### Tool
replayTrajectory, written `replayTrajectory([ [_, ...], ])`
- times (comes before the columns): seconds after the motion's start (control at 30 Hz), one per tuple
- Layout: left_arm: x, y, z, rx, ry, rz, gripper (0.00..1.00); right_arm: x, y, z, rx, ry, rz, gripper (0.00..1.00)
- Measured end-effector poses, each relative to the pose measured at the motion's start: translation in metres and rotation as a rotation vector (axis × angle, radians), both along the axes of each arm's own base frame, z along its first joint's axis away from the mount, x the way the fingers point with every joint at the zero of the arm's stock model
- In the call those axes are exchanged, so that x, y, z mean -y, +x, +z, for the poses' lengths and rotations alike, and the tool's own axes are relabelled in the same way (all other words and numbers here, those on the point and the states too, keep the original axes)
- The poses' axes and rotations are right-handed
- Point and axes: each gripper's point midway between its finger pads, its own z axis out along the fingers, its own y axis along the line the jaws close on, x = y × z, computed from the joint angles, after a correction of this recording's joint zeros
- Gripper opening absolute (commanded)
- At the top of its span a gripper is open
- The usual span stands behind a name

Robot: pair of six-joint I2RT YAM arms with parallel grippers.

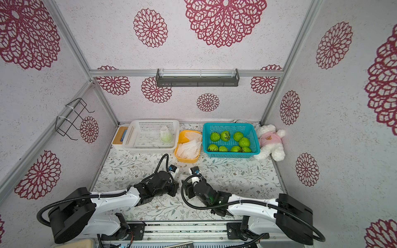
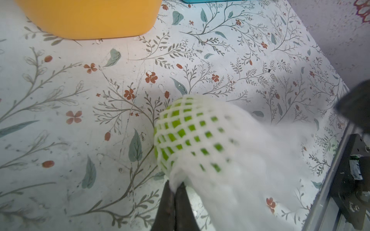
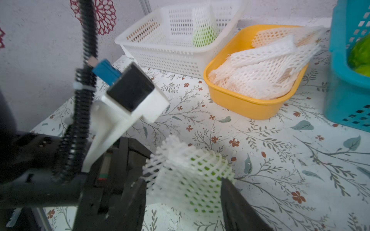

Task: Sleeve custard apples in foam nets
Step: Put on the foam net on the custard apple.

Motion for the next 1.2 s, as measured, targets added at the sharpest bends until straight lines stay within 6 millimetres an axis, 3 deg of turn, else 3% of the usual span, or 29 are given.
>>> replayTrajectory([
  [0.17, -0.001, 0.0, -0.005, -0.014, 0.014, 0.002, 0.0, 0.02, 0.009, 0.023, 0.007, 0.08, -0.063, 0.63],
  [0.27, 0.001, 0.001, -0.004, -0.017, 0.015, 0.002, 0.0, 0.038, 0.027, 0.023, -0.033, 0.114, -0.136, 0.63],
  [0.4, 0.007, 0.006, 0.001, -0.011, 0.007, 0.004, 0.0, 0.054, 0.048, 0.001, -0.115, 0.086, -0.199, 0.67],
  [0.7, 0.015, 0.017, 0.004, -0.009, 0.014, 0.01, 0.0, 0.036, 0.047, -0.057, -0.311, -0.008, -0.117, 0.75],
  [1.0, 0.008, 0.024, -0.004, -0.028, 0.041, 0.038, 0.0, 0.029, 0.057, -0.067, -0.364, 0.058, -0.095, 0.59],
  [1.2, 0.007, 0.031, -0.001, -0.024, 0.037, 0.054, 0.0, 0.028, 0.062, -0.073, -0.386, 0.09, -0.1, 0.43],
])
